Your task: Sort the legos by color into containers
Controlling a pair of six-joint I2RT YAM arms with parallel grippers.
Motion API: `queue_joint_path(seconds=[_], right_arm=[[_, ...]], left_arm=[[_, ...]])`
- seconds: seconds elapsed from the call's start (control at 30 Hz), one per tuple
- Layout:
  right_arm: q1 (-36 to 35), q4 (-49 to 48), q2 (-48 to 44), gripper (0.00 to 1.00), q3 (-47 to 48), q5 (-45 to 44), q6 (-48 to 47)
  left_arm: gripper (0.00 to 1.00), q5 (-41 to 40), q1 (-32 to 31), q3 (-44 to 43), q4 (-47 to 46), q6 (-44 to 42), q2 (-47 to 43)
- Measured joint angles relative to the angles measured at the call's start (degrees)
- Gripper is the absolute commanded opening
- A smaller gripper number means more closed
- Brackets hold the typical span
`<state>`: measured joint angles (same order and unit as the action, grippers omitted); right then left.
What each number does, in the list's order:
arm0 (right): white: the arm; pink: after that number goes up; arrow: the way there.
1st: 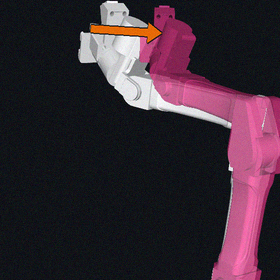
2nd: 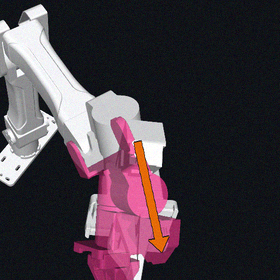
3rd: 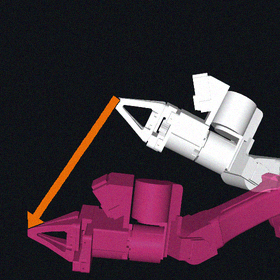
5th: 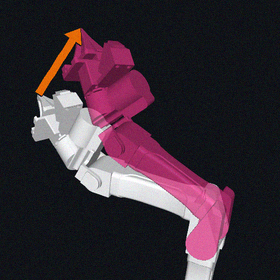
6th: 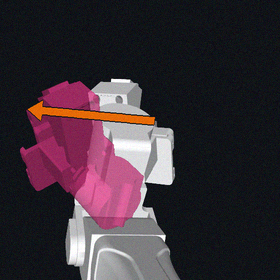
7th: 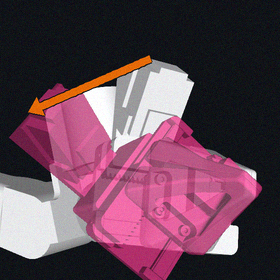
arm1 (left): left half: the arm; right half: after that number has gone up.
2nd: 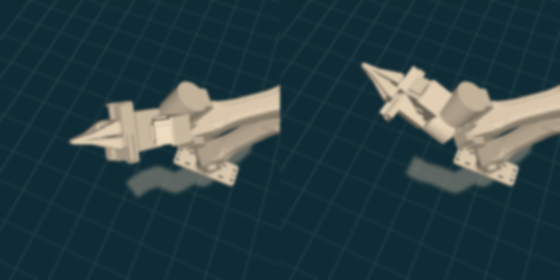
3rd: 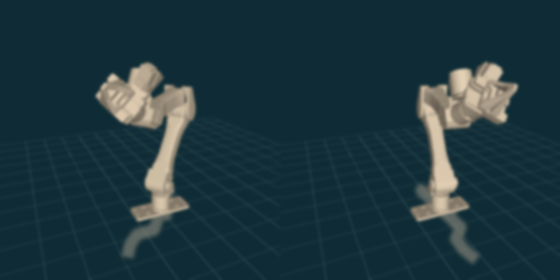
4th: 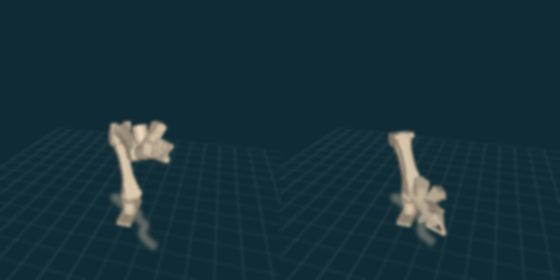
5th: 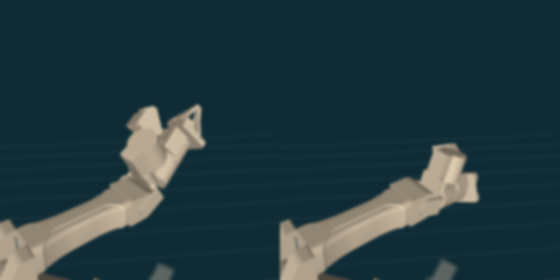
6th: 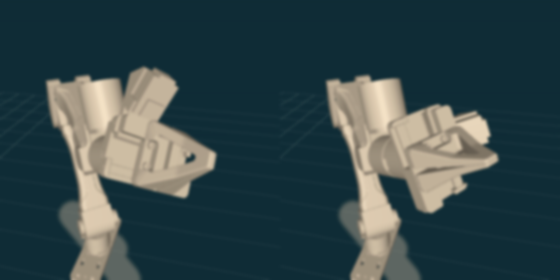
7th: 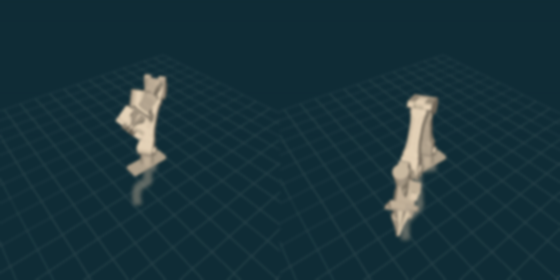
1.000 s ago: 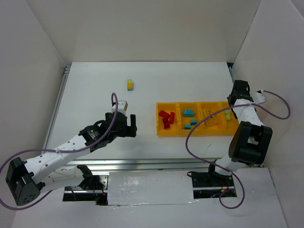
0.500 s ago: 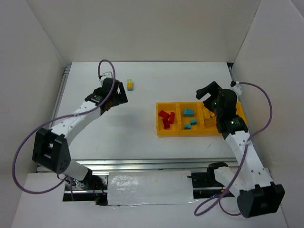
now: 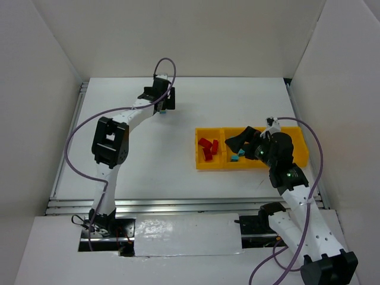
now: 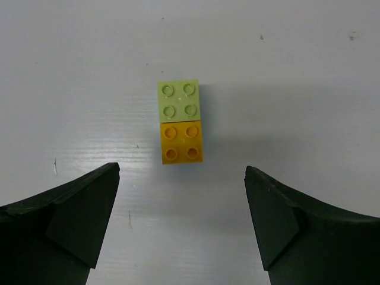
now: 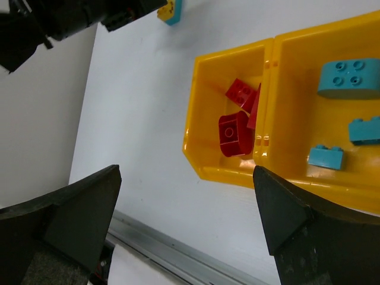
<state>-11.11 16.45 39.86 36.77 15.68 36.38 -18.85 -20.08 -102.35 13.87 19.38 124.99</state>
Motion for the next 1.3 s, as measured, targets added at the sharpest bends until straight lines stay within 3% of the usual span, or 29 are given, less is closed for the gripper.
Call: queue_joint_path(seconds=[0.2,0.5,0.67,0.77,0.8,0.93,1.0,1.1,1.3], right_arm=[[-0.02,0.33,-1.27,1.00,-0.68,3.58,-1.36],[-0.17,0.35,-3.69,0.99,-0.68,6.73,-1.57],[-0.26,0.70,-4.07,1.00,-0.68,7.08,-1.60],[-0.26,0.94,-4.11,0.99,-0.68,7.19,-1.60],[-0.26,1.05,-4.13,1.00,-0.68,7.23,-1.60],[-0.26,1.20,-4.17,1.00,-0.68,7.19,-1.62],[-0.26,1.22,-4.15,1.00,-0.68,7.19,-1.73],[-0.26,1.25,-4.09,1.00,-0.61,7.26,-1.77],[-0.28,1.88,-4.07,1.00,1.31,7.56,-1.49]], left_arm=[[0.96,-0.26,1.11,-4.24,1.27,-1.64,5.31],[0.76,3.58,3.23,-12.00,2.80,-2.71,11.30],[0.74,5.70,3.23,-12.44,4.17,-2.73,12.68],[0.27,6.82,3.23,-12.59,4.87,-2.84,13.55],[0.04,7.15,3.23,-12.83,4.83,-2.93,13.68],[0.00,8.04,3.21,-12.66,5.25,-2.78,13.42],[0.00,9.03,3.21,-9.33,4.11,-2.78,11.41],[0.00,13.62,3.28,3.23,1.42,-3.21,2.51],[0.00,27.71,1.25,27.21,-3.63,-6.03,-26.25]])
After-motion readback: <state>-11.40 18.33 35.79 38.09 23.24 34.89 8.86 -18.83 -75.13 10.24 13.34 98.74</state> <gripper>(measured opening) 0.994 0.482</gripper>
